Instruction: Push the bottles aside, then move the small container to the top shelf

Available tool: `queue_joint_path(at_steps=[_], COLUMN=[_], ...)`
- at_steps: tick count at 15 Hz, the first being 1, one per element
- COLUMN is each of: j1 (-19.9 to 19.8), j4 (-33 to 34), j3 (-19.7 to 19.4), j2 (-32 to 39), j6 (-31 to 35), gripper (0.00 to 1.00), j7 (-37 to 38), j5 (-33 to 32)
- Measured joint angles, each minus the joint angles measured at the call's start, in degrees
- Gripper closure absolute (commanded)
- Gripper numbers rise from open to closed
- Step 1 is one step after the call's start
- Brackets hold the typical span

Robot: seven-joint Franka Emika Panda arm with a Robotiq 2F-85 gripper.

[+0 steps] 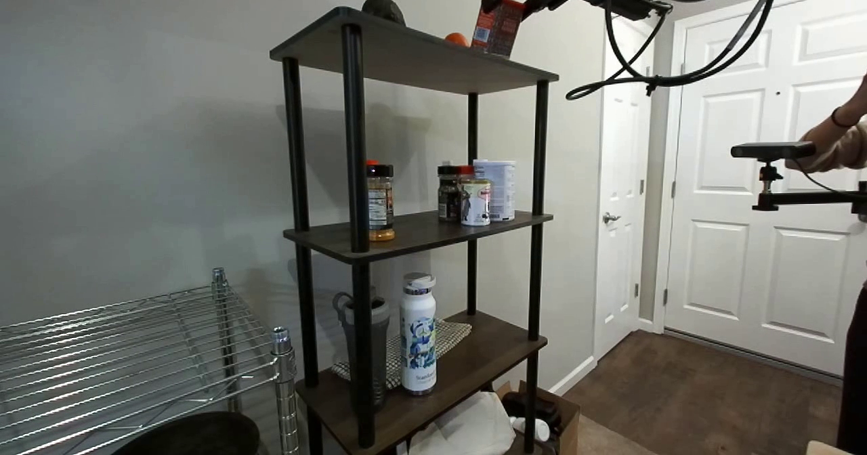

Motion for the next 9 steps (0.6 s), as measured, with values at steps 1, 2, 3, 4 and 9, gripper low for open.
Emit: queue_joint_path(at_steps=[1,2,3,4,9], j1=[-0.5,-0.8,-1.0,-1.0,-1.0], j4=[0.5,1.1,1.8,2.5,7.0], j3=[0.2,0.4,0.5,0.6,0.7], j2=[0.0,0.0,0.0,0.0,0.2], j6=[-0.1,-0.2,-0.6,-1.2,-7.3], gripper=[0.51,0.51,0.51,0.51,0.51], j7=[-0.2,-0.4,-0.7,-1.2,-4.8], j5=[0.1,0.1,0.1,0.2,0.2])
